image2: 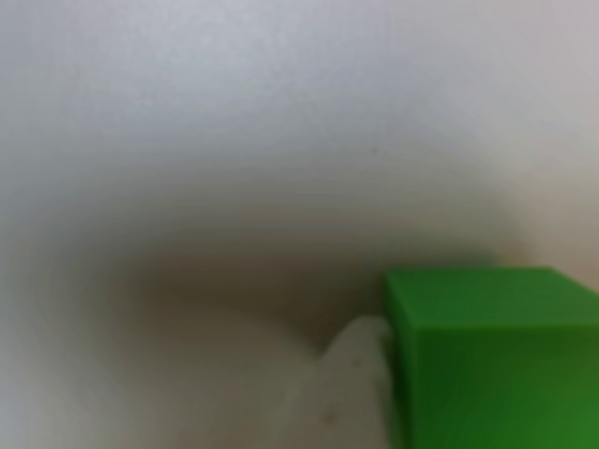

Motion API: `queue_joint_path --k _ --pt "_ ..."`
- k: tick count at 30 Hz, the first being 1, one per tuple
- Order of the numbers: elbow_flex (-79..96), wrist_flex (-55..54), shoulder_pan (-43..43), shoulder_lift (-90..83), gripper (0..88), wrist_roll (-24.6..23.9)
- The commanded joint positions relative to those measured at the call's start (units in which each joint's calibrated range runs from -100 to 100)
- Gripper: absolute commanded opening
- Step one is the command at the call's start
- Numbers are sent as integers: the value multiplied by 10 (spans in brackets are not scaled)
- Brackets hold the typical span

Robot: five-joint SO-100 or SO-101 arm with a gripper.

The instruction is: Pick up green cube and drop it in the blue box

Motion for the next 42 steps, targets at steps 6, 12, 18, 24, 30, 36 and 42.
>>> queue_joint_path --k 6,12,18,24,30,36,42 --pt "-31 -2 6 -73 27 -79" --pt "-30 -1 7 -91 27 -112" --pt "-29 2 16 -131 27 -146" --pt "-29 60 39 -167 27 -175" --pt "-29 92 61 -199 27 -178" --pt "-29 92 88 -207 28 -175" --pt "-29 92 123 -207 28 -176"
